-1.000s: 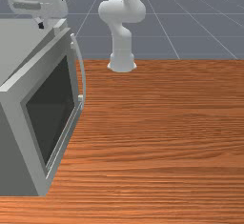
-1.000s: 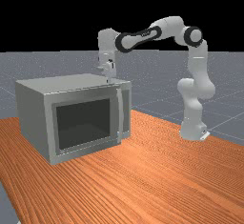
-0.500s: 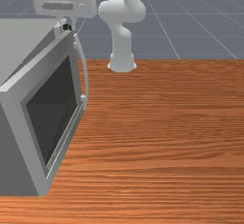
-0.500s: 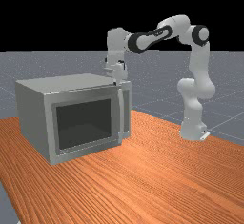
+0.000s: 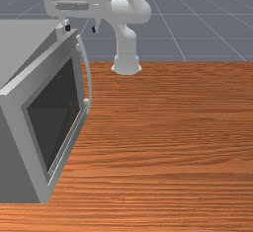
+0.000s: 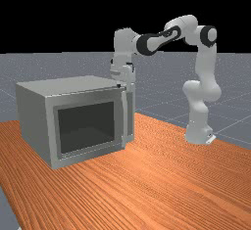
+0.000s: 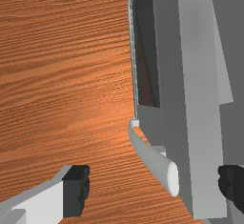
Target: Open the microwave
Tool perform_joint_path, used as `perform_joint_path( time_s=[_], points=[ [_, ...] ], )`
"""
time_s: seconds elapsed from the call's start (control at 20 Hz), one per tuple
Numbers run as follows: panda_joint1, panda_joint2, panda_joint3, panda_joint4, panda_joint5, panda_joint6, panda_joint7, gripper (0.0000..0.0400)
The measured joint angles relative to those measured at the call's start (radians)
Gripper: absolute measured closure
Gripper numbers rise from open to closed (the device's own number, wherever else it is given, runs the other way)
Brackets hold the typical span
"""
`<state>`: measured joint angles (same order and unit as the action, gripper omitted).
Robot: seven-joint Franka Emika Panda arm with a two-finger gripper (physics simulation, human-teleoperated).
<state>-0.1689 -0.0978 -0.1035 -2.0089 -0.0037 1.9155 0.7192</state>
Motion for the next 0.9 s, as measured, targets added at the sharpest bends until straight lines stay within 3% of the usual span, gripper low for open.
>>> perform_joint_path(
  time_s=[0.15, 0.35, 0.9],
  points=[
    [-0.009, -0.011, 0.031, -0.011, -0.005, -0.008, 0.000, 0.0000],
    [0.033, -0.062, 0.075, -0.036, -0.002, -0.036, 0.004, 0.0000],
    [0.023, -0.204, 0.064, -0.024, -0.013, -0.055, 0.007, 0.0000]
  ],
)
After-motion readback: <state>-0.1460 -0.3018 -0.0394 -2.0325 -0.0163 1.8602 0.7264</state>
